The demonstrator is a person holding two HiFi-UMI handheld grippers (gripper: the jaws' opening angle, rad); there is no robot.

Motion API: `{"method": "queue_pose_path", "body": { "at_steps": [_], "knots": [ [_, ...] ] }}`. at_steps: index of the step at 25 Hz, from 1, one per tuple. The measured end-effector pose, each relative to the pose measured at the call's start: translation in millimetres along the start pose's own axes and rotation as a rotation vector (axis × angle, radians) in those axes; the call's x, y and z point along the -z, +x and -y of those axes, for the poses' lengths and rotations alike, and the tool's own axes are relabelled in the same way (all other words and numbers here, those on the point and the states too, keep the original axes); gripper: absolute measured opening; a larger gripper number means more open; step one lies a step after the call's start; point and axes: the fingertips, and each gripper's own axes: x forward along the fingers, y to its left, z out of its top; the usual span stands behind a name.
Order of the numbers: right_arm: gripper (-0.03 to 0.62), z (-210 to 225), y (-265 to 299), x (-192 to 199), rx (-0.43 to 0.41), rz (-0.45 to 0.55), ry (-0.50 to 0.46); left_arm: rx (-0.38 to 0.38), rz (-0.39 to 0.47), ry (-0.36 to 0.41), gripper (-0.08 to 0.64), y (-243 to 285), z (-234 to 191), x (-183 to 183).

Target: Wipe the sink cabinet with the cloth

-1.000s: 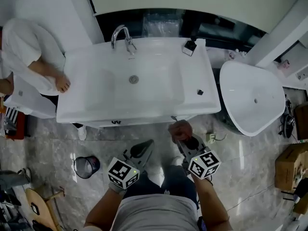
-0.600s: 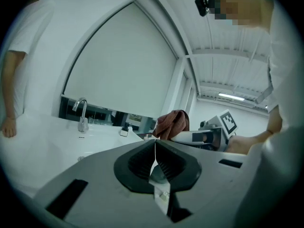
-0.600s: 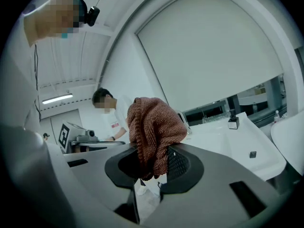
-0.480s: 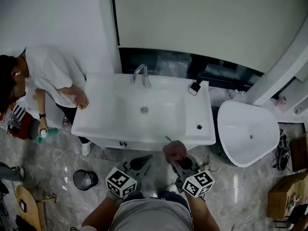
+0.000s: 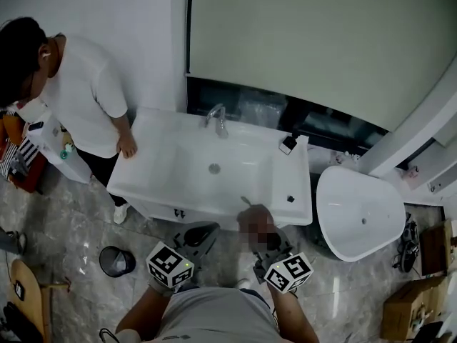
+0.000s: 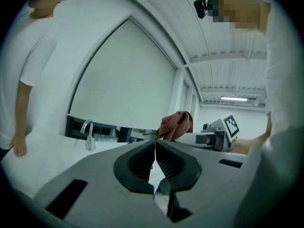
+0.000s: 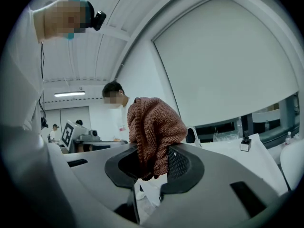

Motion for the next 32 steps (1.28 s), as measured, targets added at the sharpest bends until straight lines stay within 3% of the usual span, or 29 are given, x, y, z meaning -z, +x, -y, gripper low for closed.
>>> {"method": "queue_pose_path", "body": {
  "at_steps": [9, 32],
  "knots": [
    [0.089, -3.2, 9.2, -10.2, -0.005, 0.002, -0.056, -0.015, 0.027, 0.012, 0.012, -3.4, -5.7, -14.4],
    [0.089, -4.2, 11.3, -3.7, -0.024, 0.003, -0.032, -0.045, 0.034, -0.010, 0.012, -13.7, -7.9, -13.8]
  ]
}}
